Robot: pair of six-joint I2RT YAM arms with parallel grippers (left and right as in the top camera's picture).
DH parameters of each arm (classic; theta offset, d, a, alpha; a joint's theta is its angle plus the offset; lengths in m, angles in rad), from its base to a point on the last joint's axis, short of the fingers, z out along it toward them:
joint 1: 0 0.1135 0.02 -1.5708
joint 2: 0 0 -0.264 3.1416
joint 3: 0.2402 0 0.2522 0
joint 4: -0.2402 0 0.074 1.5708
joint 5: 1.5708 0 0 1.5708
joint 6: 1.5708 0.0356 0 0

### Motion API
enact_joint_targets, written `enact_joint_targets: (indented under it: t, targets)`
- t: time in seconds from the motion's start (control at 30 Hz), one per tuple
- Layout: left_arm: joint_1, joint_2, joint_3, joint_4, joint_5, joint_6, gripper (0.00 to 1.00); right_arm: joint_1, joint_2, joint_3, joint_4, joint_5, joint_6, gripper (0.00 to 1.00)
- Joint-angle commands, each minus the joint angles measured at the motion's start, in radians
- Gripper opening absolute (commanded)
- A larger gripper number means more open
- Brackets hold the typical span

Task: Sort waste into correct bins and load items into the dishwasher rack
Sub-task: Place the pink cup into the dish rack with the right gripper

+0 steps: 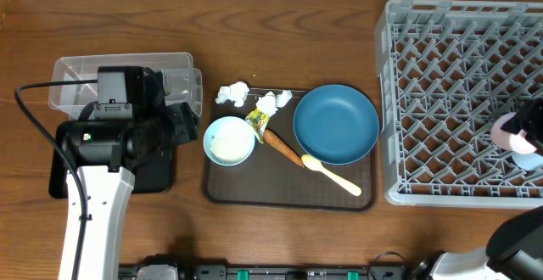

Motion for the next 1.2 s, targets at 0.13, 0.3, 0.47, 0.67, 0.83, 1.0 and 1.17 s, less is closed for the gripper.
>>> enact_joint_targets:
  t: [0.13, 0.3, 0.47, 0.67, 0.83, 1.0, 1.17]
  targets:
    - [0.005, 0.003, 0.006, -0.002, -0.013, 0.016, 0.54, -0.010, 0.037, 0.015, 0.009, 0.110, 0.048, 0.31]
    - [0.005, 0.003, 0.006, -0.002, -0.013, 0.016, 0.54, -0.011, 0.049, 0.014, 0.007, 0.114, 0.047, 0.32]
    - [0.005, 0.003, 0.006, -0.002, -0.013, 0.017, 0.54, -0.014, 0.083, 0.013, 0.000, 0.113, 0.047, 0.33]
    - [0.005, 0.003, 0.006, -0.002, -0.013, 0.016, 0.54, -0.014, 0.123, 0.013, -0.006, 0.108, 0.048, 0.33]
    - [0.005, 0.003, 0.006, -0.002, -0.013, 0.016, 0.54, -0.014, 0.126, 0.013, -0.006, 0.105, 0.048, 0.32]
    - [0.005, 0.003, 0.006, -0.002, -0.013, 0.016, 0.54, -0.014, 0.124, 0.013, -0.009, 0.045, 0.047, 0.32]
    - [0.005, 0.003, 0.006, -0.003, -0.013, 0.016, 0.54, -0.014, 0.107, 0.013, -0.016, -0.009, 0.042, 0.32]
